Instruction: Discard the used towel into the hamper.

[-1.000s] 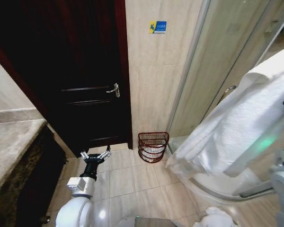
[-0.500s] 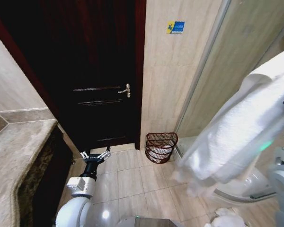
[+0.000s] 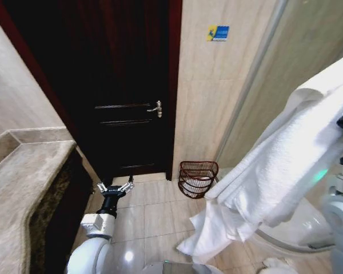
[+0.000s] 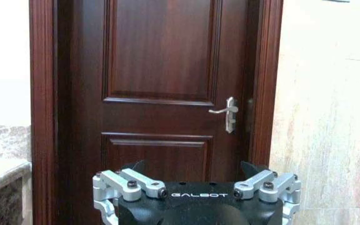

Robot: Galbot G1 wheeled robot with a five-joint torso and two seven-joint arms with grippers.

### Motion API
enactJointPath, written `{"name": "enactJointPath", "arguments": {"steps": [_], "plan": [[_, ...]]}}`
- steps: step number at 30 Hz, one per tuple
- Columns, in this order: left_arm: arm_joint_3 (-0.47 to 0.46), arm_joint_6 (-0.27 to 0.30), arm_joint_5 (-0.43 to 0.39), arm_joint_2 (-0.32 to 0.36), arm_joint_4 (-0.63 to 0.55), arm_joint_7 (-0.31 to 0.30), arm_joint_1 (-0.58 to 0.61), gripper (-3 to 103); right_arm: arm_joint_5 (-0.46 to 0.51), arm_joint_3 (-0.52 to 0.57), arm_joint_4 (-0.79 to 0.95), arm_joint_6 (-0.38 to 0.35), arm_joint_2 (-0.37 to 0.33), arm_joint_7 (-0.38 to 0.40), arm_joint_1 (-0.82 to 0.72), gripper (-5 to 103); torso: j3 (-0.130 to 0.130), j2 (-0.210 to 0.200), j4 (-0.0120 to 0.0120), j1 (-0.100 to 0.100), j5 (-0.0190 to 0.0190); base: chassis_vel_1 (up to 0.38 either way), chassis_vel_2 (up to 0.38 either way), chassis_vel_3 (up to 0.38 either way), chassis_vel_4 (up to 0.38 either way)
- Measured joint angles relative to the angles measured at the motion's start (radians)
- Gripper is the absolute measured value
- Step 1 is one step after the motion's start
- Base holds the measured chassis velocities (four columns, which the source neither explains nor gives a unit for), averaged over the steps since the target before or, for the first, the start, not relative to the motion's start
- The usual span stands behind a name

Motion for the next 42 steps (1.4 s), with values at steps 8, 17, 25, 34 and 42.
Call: {"name": "enactJointPath", "arguments": {"steps": [8, 17, 25, 34, 42], "plan": [[0.0, 0.0, 0.0, 0.0, 0.0, 0.0, 0.0, 100, 0.046, -0.027, -0.057, -0.011, -0.023, -0.021, 0.09, 4, 0.0, 0.0, -0.0002, 0.0, 0.0004, 0.0, 0.0, 0.0, 0.0], [0.0, 0.0, 0.0, 0.0, 0.0, 0.0, 0.0, 100, 0.125, -0.065, -0.183, -0.012, -0.126, -0.057, 0.205, 4, 0.0, 0.0, -0.0002, 0.0, 0.0004, 0.0, 0.0, 0.0, 0.0], [0.0, 0.0, 0.0, 0.0, 0.0, 0.0, 0.0, 100, 0.197, -0.113, -0.304, -0.01, -0.207, -0.084, 0.277, 4, 0.0, 0.0, -0.0004, 0.0, 0.0002, 0.0, 0.0, 0.0, 0.0], [0.0, 0.0, 0.0, 0.0, 0.0, 0.0, 0.0, 100, 0.106, -0.342, -0.436, 0.022, -0.094, -0.09, 0.487, 4, 0.0, 0.0, 0.0002, 0.0, 0.0, 0.0, 0.0, 0.0, 0.0], [0.0, 0.0, 0.0, 0.0, 0.0, 0.0, 0.0, 100, 0.031, -0.479, -0.606, 0.039, -0.034, -0.095, 0.716, 4, 0.0, 0.0, -0.0003, 0.0, 0.0, 0.0, 0.0, 0.0, 0.0]]}}
